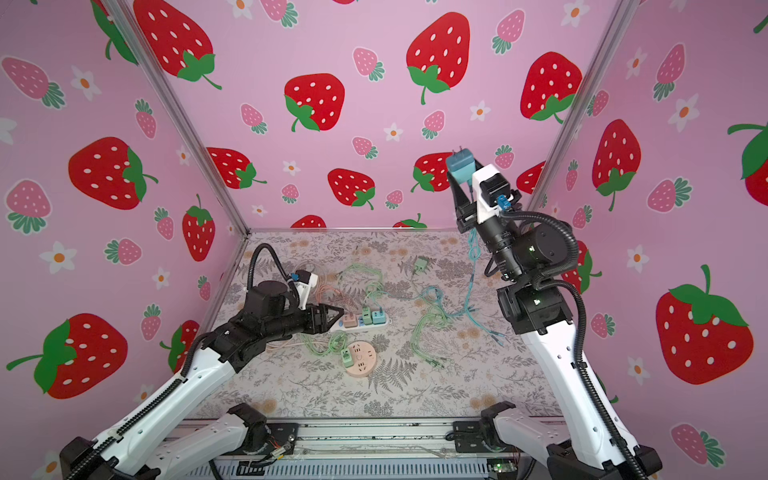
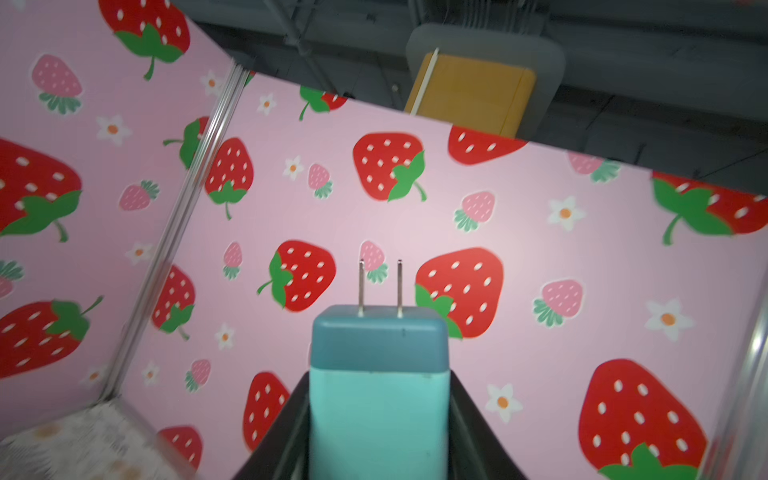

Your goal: Insert the plug

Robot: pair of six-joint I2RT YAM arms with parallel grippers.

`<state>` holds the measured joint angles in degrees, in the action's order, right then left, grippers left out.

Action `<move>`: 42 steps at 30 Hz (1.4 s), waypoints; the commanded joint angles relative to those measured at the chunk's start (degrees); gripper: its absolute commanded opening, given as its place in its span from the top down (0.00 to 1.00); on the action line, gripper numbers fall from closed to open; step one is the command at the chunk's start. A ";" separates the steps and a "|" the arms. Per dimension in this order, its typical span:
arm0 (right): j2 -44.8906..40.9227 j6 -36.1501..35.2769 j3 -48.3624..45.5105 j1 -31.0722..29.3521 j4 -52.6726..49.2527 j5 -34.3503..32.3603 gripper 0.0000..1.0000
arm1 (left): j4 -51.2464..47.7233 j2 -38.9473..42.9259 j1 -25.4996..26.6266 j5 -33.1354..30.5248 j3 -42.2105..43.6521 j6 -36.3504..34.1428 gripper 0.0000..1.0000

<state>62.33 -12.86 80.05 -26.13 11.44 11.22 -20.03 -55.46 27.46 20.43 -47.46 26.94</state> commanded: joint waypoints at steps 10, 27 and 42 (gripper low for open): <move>-4.47 7.24 -19.69 -2.28 -11.26 15.91 0.86 | 6.91 -4.20 -0.22 17.67 -7.54 1.24 0.21; -0.63 -5.13 -24.51 -15.96 -15.80 10.35 0.83 | 10.97 -13.07 -0.48 28.79 -17.42 5.40 0.27; 3.90 -9.86 -21.25 -24.62 -17.62 4.20 0.83 | 8.09 -18.36 -0.39 34.37 -19.76 5.49 0.45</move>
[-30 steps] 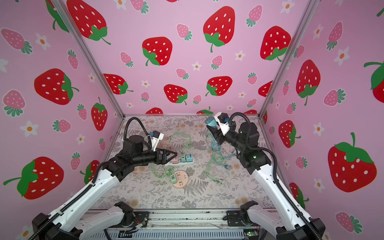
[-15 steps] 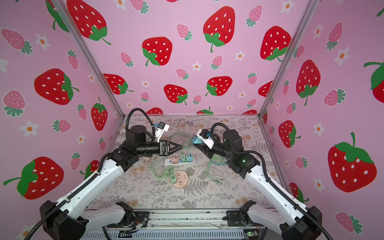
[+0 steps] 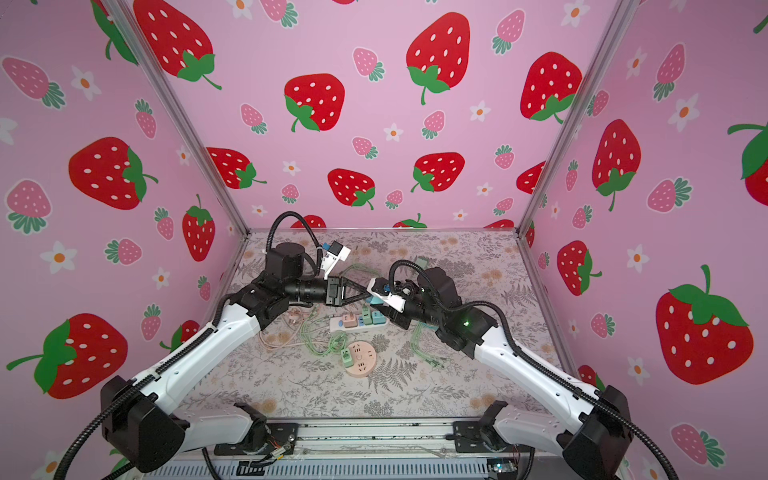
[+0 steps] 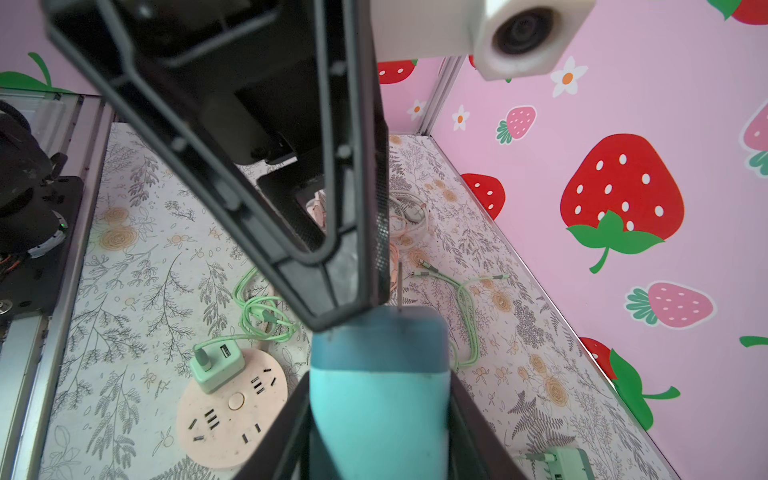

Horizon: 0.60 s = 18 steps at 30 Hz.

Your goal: Insert the plug

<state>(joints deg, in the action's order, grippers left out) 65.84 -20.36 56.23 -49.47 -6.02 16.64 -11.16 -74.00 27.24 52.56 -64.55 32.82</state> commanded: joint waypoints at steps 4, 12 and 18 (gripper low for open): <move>0.86 -2.79 3.13 -2.78 0.16 -2.24 0.83 | -2.02 -0.36 -0.18 2.38 -2.77 -0.55 0.51; 1.08 -3.36 2.85 -3.35 0.40 -4.12 0.80 | -3.18 -0.16 -0.24 2.32 -2.07 -1.19 0.73; -0.66 0.04 0.17 -3.31 3.37 -4.61 0.66 | -2.76 0.13 -0.25 1.62 -1.79 -1.34 0.91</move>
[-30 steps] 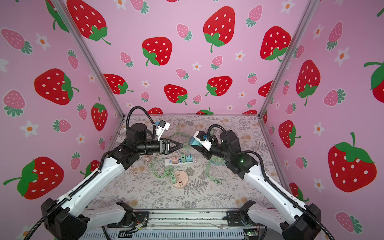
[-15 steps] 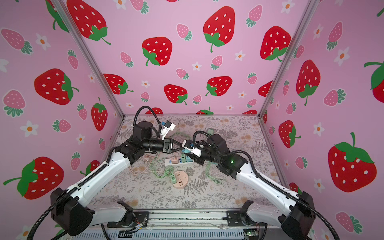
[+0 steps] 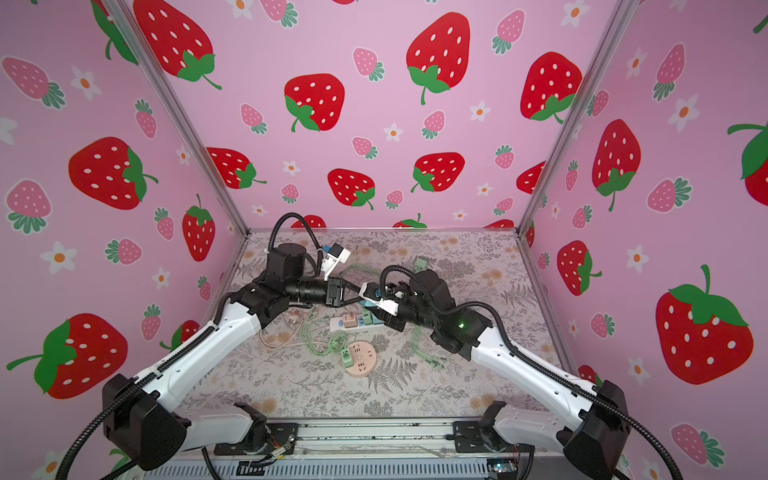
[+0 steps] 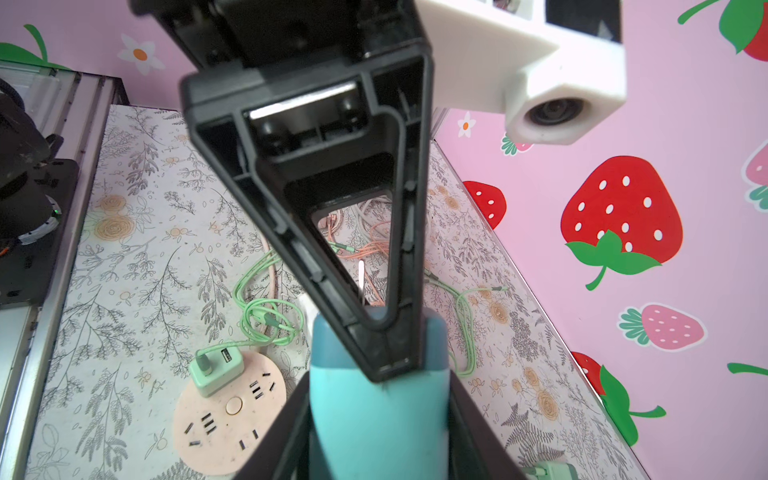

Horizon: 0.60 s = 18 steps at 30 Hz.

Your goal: Insert the plug

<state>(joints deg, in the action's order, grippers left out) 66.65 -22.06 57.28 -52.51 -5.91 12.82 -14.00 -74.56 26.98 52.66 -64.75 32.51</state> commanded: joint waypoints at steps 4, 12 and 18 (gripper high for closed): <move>-4.15 9.16 -1.47 1.01 3.56 -2.85 0.42 | 0.32 1.38 0.00 -0.81 -0.94 -2.46 1.00; -12.28 23.43 -3.70 8.98 3.52 10.08 0.27 | 7.68 3.42 -0.70 -4.27 2.56 -2.39 1.00; -13.67 33.66 -9.41 12.65 9.49 26.68 0.29 | 18.00 6.26 -0.87 -6.67 6.58 -0.47 1.00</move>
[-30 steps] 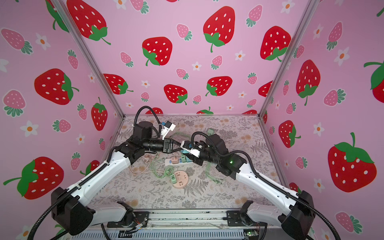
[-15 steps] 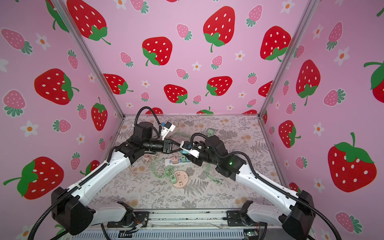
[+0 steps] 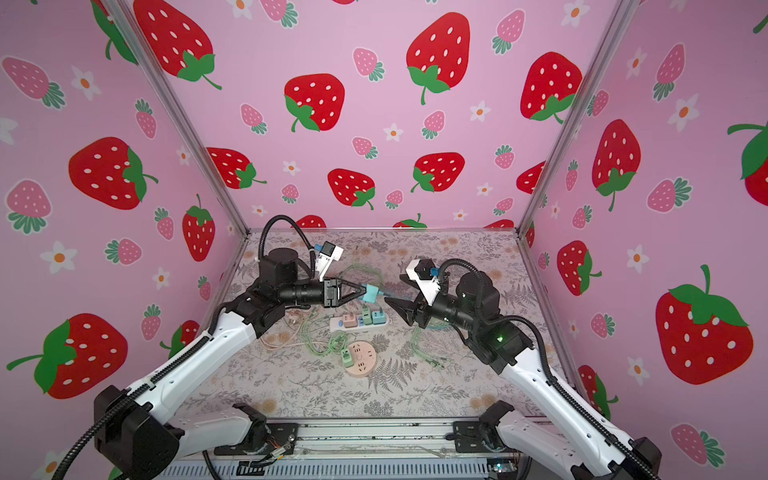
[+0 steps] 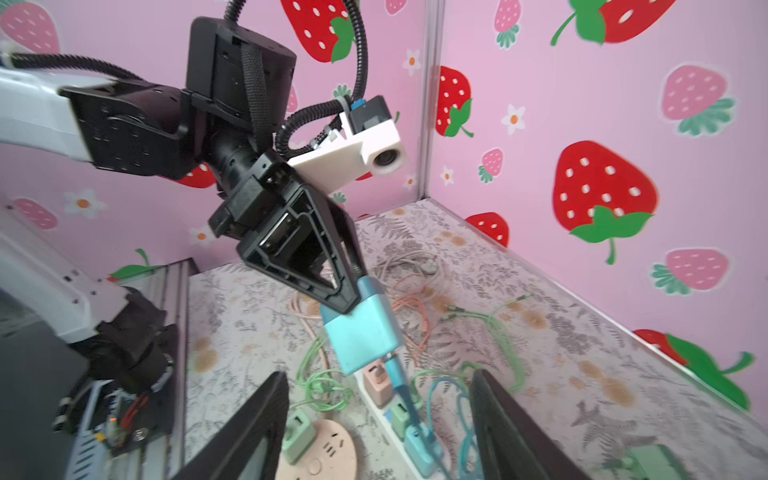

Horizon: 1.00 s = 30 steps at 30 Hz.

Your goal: Insert the plug

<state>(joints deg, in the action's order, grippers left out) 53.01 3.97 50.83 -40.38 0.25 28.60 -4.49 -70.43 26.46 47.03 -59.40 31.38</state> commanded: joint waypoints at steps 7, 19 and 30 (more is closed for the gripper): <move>1.34 20.60 -11.38 0.65 20.20 16.96 0.34 | 20.02 5.61 -0.44 -1.94 5.98 3.31 1.00; 11.24 37.12 -14.10 0.65 48.36 18.15 0.31 | 33.76 9.83 -0.35 0.32 12.98 7.31 1.00; 18.14 46.20 -11.11 0.70 61.38 20.08 0.36 | 38.84 13.12 0.21 1.13 16.90 6.43 1.00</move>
<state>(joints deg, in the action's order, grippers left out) 70.50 45.47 37.39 -39.94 54.22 47.59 29.43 -58.63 26.30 46.22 -42.98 37.78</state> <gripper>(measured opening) 0.648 0.299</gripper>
